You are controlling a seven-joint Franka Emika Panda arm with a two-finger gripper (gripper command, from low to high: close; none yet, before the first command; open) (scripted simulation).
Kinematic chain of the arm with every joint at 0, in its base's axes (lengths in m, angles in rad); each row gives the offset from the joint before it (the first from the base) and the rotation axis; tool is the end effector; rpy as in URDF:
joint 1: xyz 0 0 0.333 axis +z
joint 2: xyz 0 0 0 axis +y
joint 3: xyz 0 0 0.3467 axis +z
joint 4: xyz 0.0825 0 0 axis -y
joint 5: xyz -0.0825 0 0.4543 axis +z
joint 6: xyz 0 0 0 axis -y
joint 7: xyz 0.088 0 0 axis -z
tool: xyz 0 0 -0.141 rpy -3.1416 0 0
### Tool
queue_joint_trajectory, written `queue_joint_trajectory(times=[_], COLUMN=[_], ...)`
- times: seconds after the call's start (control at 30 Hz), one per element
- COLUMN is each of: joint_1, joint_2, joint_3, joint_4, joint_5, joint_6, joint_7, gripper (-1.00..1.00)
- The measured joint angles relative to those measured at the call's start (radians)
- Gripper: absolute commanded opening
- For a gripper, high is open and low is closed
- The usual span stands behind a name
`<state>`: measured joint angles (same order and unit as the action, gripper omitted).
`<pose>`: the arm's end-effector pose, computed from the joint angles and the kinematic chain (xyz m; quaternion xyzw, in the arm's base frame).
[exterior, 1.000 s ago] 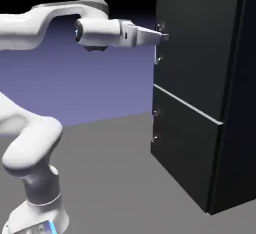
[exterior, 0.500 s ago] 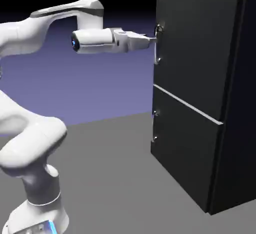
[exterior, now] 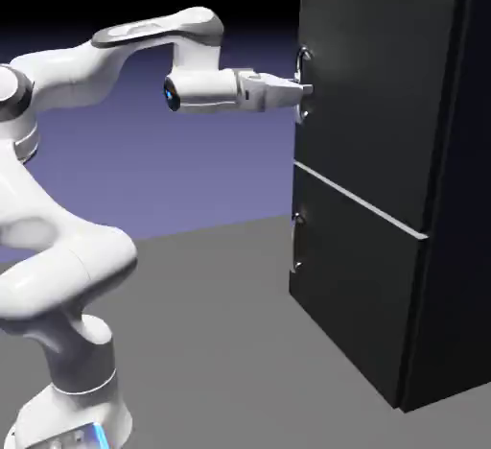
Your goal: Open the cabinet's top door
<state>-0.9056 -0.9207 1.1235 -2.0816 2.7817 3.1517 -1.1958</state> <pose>0.4958 0.2230 0.5957 -0.6518 0.2737 -0.6547 0.2675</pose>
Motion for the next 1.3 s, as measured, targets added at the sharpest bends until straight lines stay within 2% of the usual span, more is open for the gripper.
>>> queue_joint_trajectory(times=[0.73, 1.0, 1.3], joint_1=[0.797, 1.087, 1.379], joint_2=[-0.086, -0.195, -0.343], joint_3=[-0.574, -0.801, -1.002], joint_4=[-0.496, -0.633, -0.757], joint_5=[-0.377, -0.623, -0.988], joint_6=[-0.193, -0.172, -0.071], joint_7=[0.029, 0.108, 0.303], gripper=[-1.0, -1.0, -1.0])
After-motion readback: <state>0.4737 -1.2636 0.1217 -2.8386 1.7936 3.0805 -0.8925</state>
